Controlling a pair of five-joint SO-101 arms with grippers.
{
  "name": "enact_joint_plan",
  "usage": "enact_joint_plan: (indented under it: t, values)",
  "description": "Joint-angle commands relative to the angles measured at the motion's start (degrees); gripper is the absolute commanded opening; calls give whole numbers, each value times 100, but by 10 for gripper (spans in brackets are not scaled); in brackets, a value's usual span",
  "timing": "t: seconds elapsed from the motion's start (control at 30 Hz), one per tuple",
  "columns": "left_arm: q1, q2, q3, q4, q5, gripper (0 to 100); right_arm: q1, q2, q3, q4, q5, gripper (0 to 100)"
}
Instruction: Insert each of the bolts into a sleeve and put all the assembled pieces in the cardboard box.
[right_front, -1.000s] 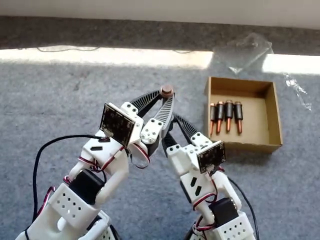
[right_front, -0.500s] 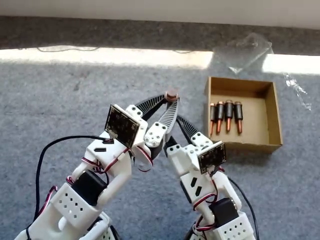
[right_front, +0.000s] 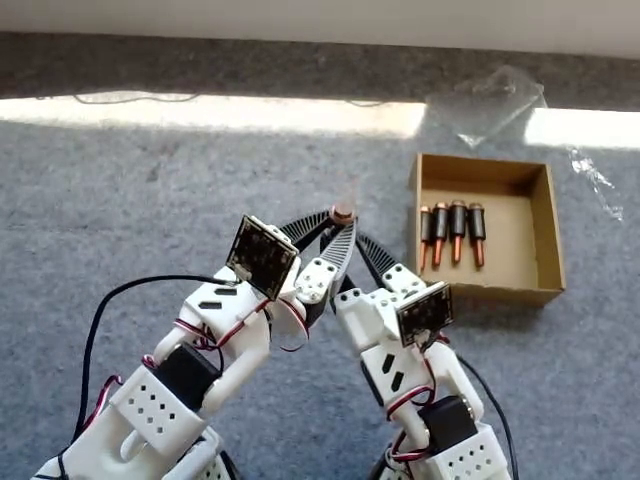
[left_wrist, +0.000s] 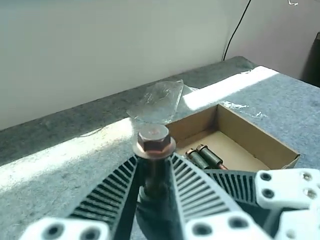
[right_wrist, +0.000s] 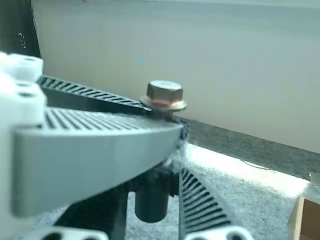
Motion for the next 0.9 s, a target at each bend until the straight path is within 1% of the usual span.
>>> enact_joint_plan:
  t: [0.0,0.2,0.4,0.53,0.73,0.87]
  values:
    - [22,-154,-40,-35,-9,6,57,-48,708,-119,79,5]
    - [22,-154,-31,-26,-18,7,57,-48,708,-119,79,5]
    - [-365,-101,4,-9,18,8,57,-48,708,-119,79,5]
    - [-391,-101,92,9,18,10,57,-48,708,-119,79,5]
    - [-391,-101,92,18,26,120,57,-48,708,-119,79,5]
    - [-391,-101,92,18,26,129,66,-48,708,-119,79,5]
